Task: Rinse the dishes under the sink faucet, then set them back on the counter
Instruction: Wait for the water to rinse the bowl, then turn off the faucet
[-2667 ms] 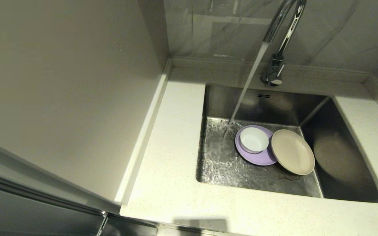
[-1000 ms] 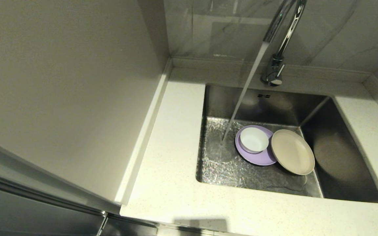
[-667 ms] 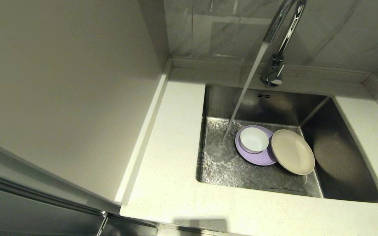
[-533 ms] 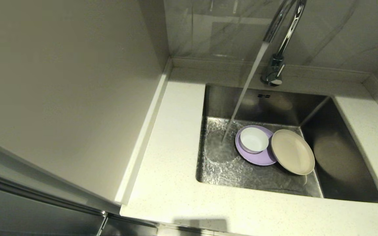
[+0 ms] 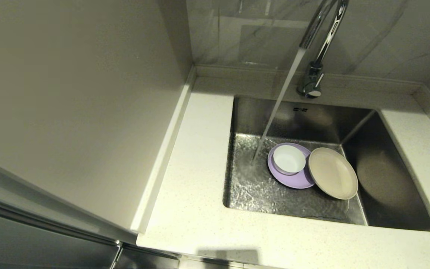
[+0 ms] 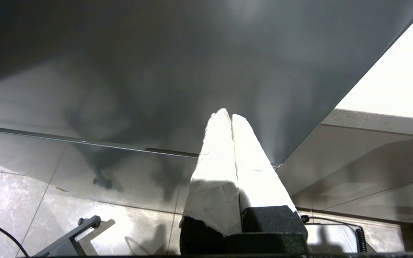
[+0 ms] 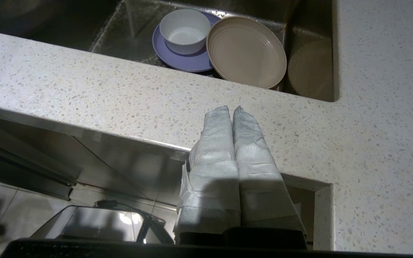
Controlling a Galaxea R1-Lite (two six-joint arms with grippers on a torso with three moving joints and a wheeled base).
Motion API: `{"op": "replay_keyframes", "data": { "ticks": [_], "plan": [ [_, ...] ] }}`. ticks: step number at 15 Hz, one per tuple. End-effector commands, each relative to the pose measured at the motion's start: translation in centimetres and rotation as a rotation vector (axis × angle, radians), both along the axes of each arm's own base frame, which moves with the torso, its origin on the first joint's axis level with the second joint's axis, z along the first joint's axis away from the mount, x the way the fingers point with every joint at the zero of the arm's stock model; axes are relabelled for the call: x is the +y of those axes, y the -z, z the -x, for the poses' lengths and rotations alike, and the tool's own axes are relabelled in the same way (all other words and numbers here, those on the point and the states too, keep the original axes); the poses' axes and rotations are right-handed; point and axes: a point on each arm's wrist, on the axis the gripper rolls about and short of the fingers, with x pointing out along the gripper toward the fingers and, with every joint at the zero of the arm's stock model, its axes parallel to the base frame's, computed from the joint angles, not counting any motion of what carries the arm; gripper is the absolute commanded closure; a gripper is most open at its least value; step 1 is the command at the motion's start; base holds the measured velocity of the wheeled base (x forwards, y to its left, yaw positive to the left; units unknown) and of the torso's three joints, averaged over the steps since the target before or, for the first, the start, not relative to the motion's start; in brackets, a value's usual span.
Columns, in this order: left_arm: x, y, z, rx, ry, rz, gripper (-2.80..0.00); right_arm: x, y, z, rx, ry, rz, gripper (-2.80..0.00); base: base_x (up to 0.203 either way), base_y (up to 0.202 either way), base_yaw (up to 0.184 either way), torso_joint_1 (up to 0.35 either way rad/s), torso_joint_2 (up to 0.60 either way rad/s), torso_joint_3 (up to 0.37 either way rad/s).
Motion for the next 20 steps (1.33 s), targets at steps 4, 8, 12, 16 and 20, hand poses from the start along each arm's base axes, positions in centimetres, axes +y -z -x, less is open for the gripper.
{"op": "replay_keyframes", "data": {
  "ticks": [4,8,12,16,20],
  "plan": [
    [0.0,0.0,0.0,-0.003,-0.001,-0.001,0.0,0.0,0.0,0.0,0.002,0.006,-0.02,0.0,0.0,0.0,0.0,0.0,0.0,0.0],
    [0.0,0.0,0.0,-0.003,-0.001,0.0,0.0,-0.1,-0.1,0.0,-0.004,0.047,-0.086,0.0,0.0,0.0,0.0,0.0,0.0,0.0],
    [0.0,0.0,0.0,-0.003,-0.001,0.0,0.0,-0.1,-0.1,0.0,-0.005,0.045,-0.081,0.0,0.0,0.0,0.0,0.0,0.0,0.0],
    [0.0,0.0,0.0,-0.003,-0.001,0.0,0.0,-0.1,-4.9,1.7,-0.063,0.023,-0.066,0.0,0.0,0.0,0.0,0.0,0.0,0.0],
    [0.0,0.0,0.0,-0.003,-0.001,0.0,0.0,0.0,-11.7,3.2,0.002,0.008,-0.064,0.0,0.0,0.0,0.0,0.0,0.0,0.0]
  ]
}}
